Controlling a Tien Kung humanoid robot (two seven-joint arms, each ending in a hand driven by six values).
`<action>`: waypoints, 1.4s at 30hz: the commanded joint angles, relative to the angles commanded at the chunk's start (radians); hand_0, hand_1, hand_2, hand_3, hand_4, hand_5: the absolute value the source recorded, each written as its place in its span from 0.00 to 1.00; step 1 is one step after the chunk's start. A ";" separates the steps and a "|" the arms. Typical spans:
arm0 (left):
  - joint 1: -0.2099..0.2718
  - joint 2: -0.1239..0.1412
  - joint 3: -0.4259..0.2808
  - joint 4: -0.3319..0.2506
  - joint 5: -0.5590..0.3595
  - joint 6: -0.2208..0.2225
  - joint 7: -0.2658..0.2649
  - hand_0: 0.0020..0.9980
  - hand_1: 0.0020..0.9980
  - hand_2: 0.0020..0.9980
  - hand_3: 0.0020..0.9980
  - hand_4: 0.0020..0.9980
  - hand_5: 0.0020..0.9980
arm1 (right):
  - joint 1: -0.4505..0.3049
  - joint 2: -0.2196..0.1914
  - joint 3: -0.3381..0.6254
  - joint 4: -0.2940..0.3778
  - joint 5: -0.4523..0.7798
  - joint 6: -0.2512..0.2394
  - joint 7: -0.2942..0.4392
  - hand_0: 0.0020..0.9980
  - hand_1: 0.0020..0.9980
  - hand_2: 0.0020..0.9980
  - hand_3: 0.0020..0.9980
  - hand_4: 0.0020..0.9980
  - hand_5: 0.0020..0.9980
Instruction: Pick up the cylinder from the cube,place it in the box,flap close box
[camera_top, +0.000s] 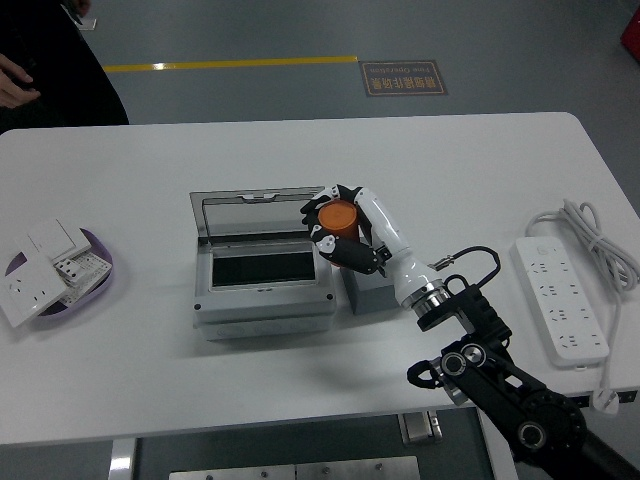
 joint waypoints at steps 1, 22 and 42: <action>0.000 0.000 0.000 0.000 0.000 0.000 0.000 0.64 0.67 0.66 0.70 0.75 0.31 | 0.013 0.006 -0.012 -0.001 -0.026 0.000 -0.017 0.13 0.25 0.40 0.39 0.06 0.00; -0.006 0.002 -0.027 0.000 0.032 0.001 0.015 0.64 0.67 0.66 0.70 0.75 0.31 | 0.228 0.042 -0.176 -0.108 -0.699 0.166 -0.300 0.14 0.25 0.40 0.40 0.04 0.00; -0.006 0.005 -0.046 0.000 0.048 0.002 0.023 0.64 0.67 0.66 0.70 0.75 0.31 | 0.264 0.069 -0.236 -0.171 -0.770 0.200 -0.335 0.86 0.73 0.74 0.72 0.61 0.29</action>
